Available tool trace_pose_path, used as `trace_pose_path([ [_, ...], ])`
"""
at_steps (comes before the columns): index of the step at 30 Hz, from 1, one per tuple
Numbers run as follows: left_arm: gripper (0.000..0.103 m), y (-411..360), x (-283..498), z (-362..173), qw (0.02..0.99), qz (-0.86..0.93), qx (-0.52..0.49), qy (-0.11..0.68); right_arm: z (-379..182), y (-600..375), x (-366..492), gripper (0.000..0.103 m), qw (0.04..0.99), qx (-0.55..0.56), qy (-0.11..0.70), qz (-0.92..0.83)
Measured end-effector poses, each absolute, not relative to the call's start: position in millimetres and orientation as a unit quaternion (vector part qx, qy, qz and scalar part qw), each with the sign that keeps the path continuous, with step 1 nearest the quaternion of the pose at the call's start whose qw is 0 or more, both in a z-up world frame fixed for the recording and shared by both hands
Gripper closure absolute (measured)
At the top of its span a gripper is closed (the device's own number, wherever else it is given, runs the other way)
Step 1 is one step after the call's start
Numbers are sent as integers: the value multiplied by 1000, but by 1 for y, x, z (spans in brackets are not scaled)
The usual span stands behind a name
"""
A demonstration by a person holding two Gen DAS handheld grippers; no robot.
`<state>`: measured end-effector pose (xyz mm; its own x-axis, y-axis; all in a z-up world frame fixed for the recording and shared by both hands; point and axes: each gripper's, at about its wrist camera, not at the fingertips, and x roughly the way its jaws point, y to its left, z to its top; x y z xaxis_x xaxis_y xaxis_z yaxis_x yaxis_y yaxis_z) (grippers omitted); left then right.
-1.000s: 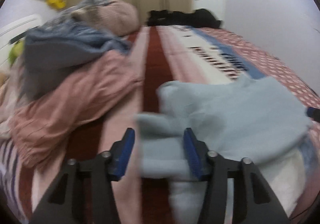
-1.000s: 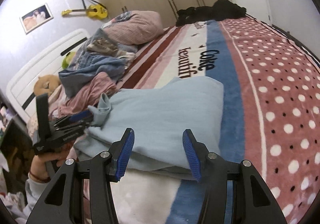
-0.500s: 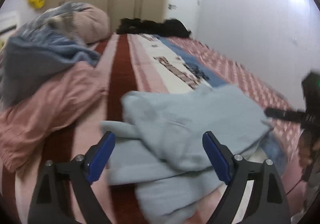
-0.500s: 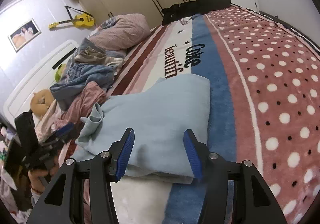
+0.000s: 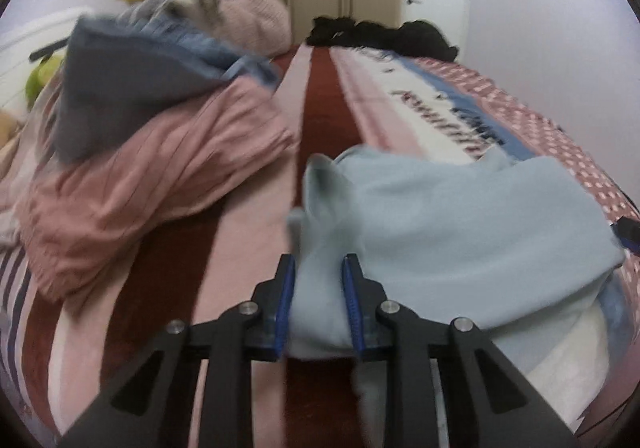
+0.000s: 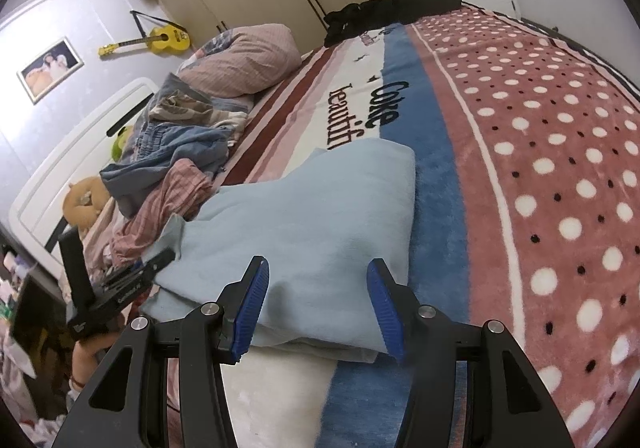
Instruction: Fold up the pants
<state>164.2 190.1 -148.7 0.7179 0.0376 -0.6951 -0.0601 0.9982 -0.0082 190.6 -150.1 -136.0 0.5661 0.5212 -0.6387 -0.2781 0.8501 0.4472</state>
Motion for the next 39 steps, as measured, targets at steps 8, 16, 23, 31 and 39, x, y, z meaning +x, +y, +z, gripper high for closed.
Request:
trace_pose_path([
  [8,41,241,144,-149,923,-25,-117,366,-141,-160,197,56,869,160,415,218],
  [16,31,236,162,-154,896,-136,-201,372,-147,-165,217,49,861,159,436,208],
  [23,31,219,157,-133,904,-177,-183,344,-149,-160,218,49,862,156,434,212],
  [31,29,203,177,-159,885,-157,-172,404,-150,-159,219,49,859,152,437,220],
  [39,24,207,185,-165,862,-189,-226,414,-158,-149,230,46,829,144,466,273],
])
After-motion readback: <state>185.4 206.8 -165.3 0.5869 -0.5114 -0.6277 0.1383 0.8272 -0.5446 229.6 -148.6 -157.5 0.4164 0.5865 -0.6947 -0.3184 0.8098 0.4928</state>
